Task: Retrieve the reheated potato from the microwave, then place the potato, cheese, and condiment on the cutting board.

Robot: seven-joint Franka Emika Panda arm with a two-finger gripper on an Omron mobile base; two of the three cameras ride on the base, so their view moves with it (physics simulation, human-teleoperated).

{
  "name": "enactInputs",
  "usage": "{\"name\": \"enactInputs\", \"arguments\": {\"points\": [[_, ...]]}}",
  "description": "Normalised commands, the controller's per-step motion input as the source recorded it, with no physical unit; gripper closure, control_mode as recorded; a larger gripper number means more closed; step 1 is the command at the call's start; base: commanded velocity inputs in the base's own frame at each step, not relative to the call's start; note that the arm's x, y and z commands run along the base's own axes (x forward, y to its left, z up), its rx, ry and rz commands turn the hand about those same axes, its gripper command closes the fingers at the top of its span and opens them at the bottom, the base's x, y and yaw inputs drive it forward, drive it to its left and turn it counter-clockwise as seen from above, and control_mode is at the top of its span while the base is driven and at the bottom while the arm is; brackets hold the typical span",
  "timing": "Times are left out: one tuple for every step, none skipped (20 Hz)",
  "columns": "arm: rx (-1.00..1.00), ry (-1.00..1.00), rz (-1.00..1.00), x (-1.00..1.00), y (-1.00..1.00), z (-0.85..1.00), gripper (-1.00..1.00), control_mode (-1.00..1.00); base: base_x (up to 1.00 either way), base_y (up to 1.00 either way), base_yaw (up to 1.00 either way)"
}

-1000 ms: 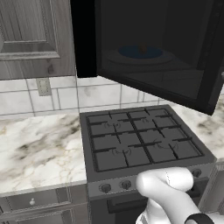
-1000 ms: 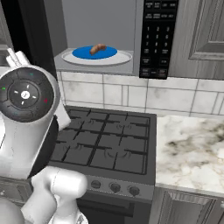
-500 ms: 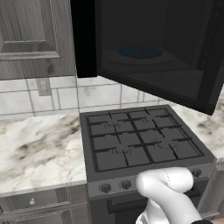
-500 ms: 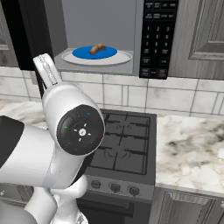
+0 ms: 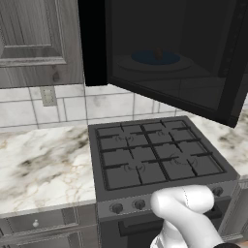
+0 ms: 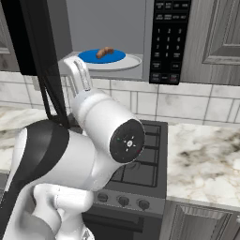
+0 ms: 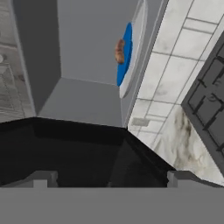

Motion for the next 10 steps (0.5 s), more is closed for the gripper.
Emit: {"name": "enactInputs", "arguments": {"points": [[0.12,0.05,0.08,0.48,-0.05,0.0,-1.0,-1.0,0.0,0.0,0.0],[0.11,0.05,0.08,0.53,0.0,0.0,-1.0,-1.0,0.0,0.0,0.0],[0.09,0.08,0.07,0.58,0.0,0.0,-1.0,-1.0,0.0,0.0,0.0],[0.07,0.06,0.06,0.55,0.0,0.0,-1.0,-1.0,0.0,0.0,0.0],[0.04,0.07,0.06,0.55,0.0,0.0,-1.0,-1.0,0.0,0.0,0.0],[0.01,0.06,0.05,0.57,0.03,0.0,-1.0,-1.0,0.0,0.0,0.0],[0.0,0.05,0.06,0.57,0.07,0.0,-1.0,-1.0,0.0,0.0,0.0],[0.0,0.05,0.06,0.56,0.05,0.0,-1.0,-1.0,0.0,0.0,0.0],[0.0,0.04,0.06,0.51,0.05,0.0,-1.0,-1.0,0.0,0.0,0.0],[0.0,0.04,0.06,0.49,0.01,0.0,-1.0,-1.0,0.0,0.0,0.0]]}}
